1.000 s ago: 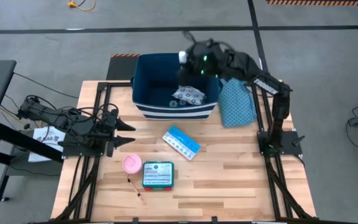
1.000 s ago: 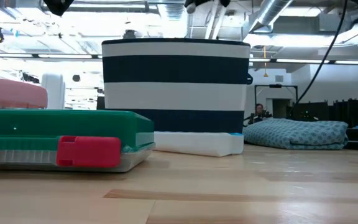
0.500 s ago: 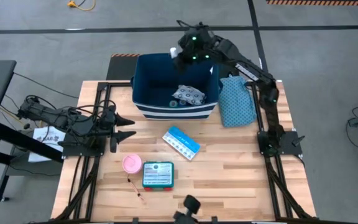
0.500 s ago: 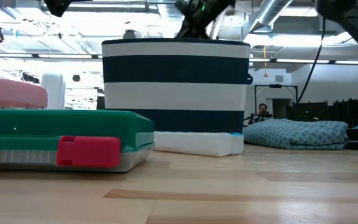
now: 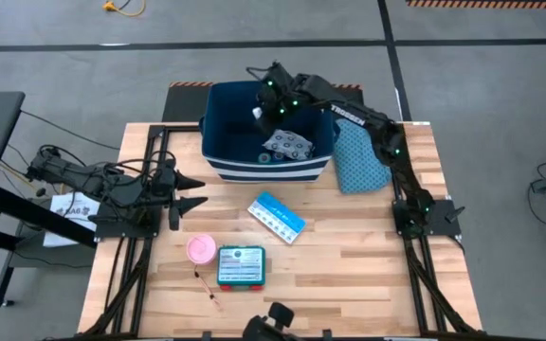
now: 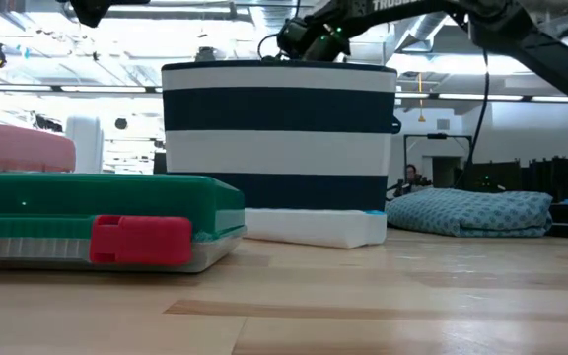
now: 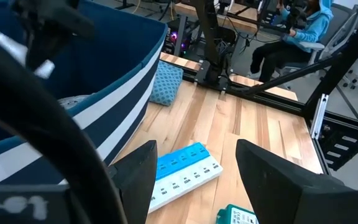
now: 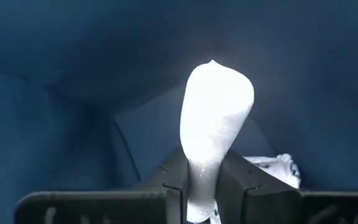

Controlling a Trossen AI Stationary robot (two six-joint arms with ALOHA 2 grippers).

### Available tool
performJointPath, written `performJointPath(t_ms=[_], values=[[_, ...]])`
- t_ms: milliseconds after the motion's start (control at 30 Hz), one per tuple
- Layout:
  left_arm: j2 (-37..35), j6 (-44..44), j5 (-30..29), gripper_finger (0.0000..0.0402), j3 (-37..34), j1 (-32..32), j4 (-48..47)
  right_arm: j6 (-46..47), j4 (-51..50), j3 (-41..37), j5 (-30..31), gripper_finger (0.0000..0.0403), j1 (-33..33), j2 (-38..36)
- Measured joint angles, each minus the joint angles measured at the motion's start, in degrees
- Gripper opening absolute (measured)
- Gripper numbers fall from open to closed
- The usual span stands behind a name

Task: Pick & place medical supplies in basket/bin
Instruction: Put the white gauze into the bin

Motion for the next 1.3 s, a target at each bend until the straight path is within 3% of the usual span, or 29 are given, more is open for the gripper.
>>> performJointPath(t_ms=[1300], values=[[0.0,-2.2,0.3,0.021,0.0,0.0,-0.2,-0.4,-1.8,0.0,0.4,0.0047,0.7,0.7]])
